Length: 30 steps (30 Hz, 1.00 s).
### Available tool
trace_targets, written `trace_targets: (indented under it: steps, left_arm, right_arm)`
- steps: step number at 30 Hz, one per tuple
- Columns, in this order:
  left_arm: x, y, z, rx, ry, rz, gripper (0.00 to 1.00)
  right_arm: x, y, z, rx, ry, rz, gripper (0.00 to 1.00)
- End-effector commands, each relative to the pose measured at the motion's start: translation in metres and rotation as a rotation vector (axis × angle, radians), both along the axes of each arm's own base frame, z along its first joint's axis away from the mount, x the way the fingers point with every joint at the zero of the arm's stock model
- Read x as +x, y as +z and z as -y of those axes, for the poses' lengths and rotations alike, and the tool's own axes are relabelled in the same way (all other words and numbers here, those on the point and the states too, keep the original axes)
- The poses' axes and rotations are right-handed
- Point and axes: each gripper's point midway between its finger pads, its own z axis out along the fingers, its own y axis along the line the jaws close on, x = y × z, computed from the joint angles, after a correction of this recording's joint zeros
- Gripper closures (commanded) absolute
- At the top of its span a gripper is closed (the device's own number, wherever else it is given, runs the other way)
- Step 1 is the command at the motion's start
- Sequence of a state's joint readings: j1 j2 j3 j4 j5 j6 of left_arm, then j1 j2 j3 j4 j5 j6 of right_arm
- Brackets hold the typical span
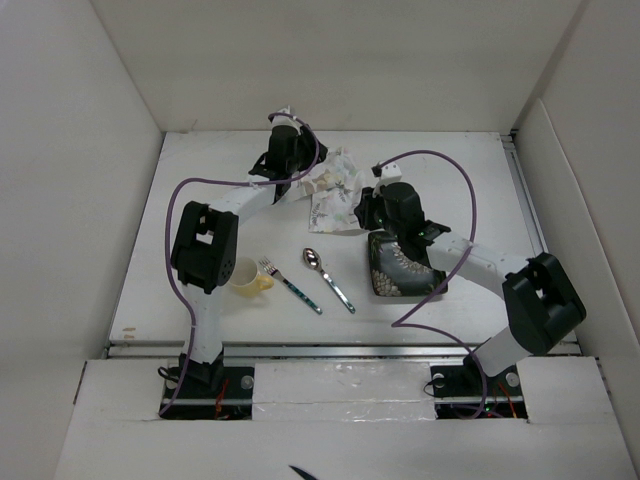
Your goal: Set the dinner table for one person
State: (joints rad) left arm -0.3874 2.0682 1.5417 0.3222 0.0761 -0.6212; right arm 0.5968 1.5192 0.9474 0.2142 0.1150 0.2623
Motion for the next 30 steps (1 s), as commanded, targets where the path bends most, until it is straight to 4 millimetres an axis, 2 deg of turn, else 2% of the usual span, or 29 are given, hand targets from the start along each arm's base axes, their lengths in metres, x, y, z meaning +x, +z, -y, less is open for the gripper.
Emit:
trace_targets:
  steps: [1,2,3,4,5,6,7,8,9,10,11,12,13,14,15,16,17,19,20,21,23,24,26,27,29,30]
  left_arm:
    - [0.014,0.138,-0.030,0.029,0.126,0.301,0.54]
    - [0.019,0.138,-0.042,0.078,0.150,0.302,0.53]
    - [0.024,0.146,-0.052,0.092,0.171,0.305,0.52]
    - [0.025,0.136,-0.061,0.114,0.181,0.270,0.51]
    - [0.031,0.129,-0.079,0.127,0.207,0.247,0.51]
    - [0.033,0.124,-0.083,0.130,0.200,0.227,0.52]
    - [0.035,0.096,-0.090,0.162,0.199,0.147,0.54]
    - [0.039,0.080,-0.103,0.178,0.215,0.100,0.57]
    - [0.043,0.077,-0.106,0.173,0.207,0.073,0.61]
    - [0.041,0.035,-0.114,0.203,0.208,-0.052,0.67]
    - [0.042,0.023,-0.118,0.195,0.211,-0.092,0.71]
    - [0.046,0.016,-0.129,0.187,0.237,-0.120,0.74]
    - [0.046,-0.004,-0.135,0.192,0.246,-0.172,0.74]
    - [0.048,-0.010,-0.141,0.178,0.255,-0.189,0.75]
    - [0.046,-0.018,-0.138,0.143,0.220,-0.217,0.76]
    - [0.048,-0.027,-0.152,0.114,0.241,-0.243,0.78]
    - [0.047,-0.030,-0.154,0.104,0.236,-0.254,0.78]
    - [0.040,-0.041,-0.160,0.137,0.247,-0.279,0.77]
    - [0.039,-0.044,-0.164,0.171,0.247,-0.279,0.77]
    - [0.037,-0.048,-0.168,0.196,0.258,-0.289,0.76]
    - [0.032,-0.058,-0.171,0.231,0.251,-0.320,0.75]
    - [0.031,-0.060,-0.172,0.245,0.246,-0.326,0.75]
    - [0.026,-0.070,-0.174,0.274,0.229,-0.351,0.75]
    - [0.022,-0.078,-0.181,0.303,0.255,-0.369,0.75]
    - [0.018,-0.081,-0.182,0.311,0.254,-0.372,0.76]
    - [0.013,-0.088,-0.185,0.326,0.256,-0.388,0.76]
  right_arm:
    - [0.002,-0.005,-0.026,0.004,0.082,0.010,0.67]
    - [0.003,-0.010,-0.031,-0.008,0.092,0.001,0.62]
    - [0.001,-0.025,-0.040,-0.038,0.108,-0.032,0.53]
    - [0.005,-0.022,-0.048,-0.042,0.119,-0.025,0.53]
    - [0.008,-0.025,-0.051,-0.053,0.121,-0.036,0.53]
    - [0.003,-0.041,-0.061,-0.077,0.142,-0.066,0.52]
    - [0.009,-0.038,-0.065,-0.077,0.139,-0.059,0.52]
    - [0.007,-0.042,-0.073,-0.085,0.153,-0.068,0.52]
    - [0.009,-0.049,-0.073,-0.105,0.149,-0.086,0.52]
    - [0.008,-0.061,-0.080,-0.127,0.161,-0.102,0.52]
    - [0.010,-0.056,-0.090,-0.124,0.171,-0.086,0.53]
    - [0.013,-0.060,-0.091,-0.141,0.170,-0.095,0.53]
    - [0.013,-0.075,-0.097,-0.168,0.180,-0.118,0.53]
    - [0.023,-0.065,-0.105,-0.163,0.177,-0.101,0.53]
    - [0.025,-0.076,-0.103,-0.196,0.166,-0.134,0.53]
    - [0.025,-0.077,-0.109,-0.205,0.169,-0.137,0.53]
    - [0.029,-0.089,-0.111,-0.222,0.162,-0.156,0.53]
    - [0.035,-0.093,-0.116,-0.237,0.161,-0.171,0.53]
    - [0.037,-0.105,-0.117,-0.252,0.159,-0.192,0.53]
    - [0.043,-0.102,-0.120,-0.257,0.152,-0.192,0.53]
    - [0.048,-0.110,-0.120,-0.276,0.131,-0.208,0.53]
    - [0.046,-0.121,-0.121,-0.303,0.121,-0.225,0.53]
    - [0.051,-0.122,-0.118,-0.311,0.084,-0.230,0.53]
    - [0.053,-0.122,-0.116,-0.313,0.063,-0.222,0.53]
    - [0.054,-0.123,-0.116,-0.312,0.060,-0.219,0.54]
    - [0.054,-0.122,-0.116,-0.316,0.061,-0.220,0.54]
